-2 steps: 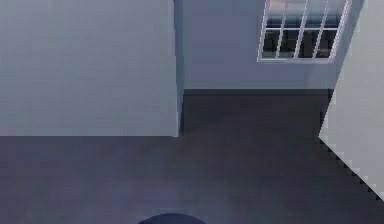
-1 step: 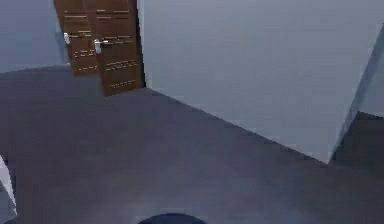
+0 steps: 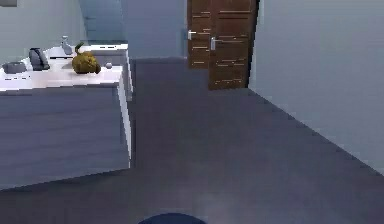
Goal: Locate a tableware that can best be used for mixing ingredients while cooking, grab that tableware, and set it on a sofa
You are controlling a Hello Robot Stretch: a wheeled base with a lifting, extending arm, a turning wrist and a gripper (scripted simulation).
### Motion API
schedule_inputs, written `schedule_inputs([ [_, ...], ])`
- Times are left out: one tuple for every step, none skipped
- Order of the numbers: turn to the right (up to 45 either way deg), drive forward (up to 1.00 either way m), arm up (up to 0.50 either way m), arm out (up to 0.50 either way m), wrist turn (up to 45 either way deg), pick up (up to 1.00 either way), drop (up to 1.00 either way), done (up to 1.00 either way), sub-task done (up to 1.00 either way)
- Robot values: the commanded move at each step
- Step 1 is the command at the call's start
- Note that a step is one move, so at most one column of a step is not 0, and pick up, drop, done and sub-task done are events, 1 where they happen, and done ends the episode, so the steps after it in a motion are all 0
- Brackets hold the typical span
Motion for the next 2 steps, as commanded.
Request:
schedule_inputs([
  [0.0,1.0,0.0,0.0,0.0,0.0,0.0,0.0,0.0],
  [-3.0,0.0,0.0,0.0,0.0,0.0,0.0,0.0,0.0],
])
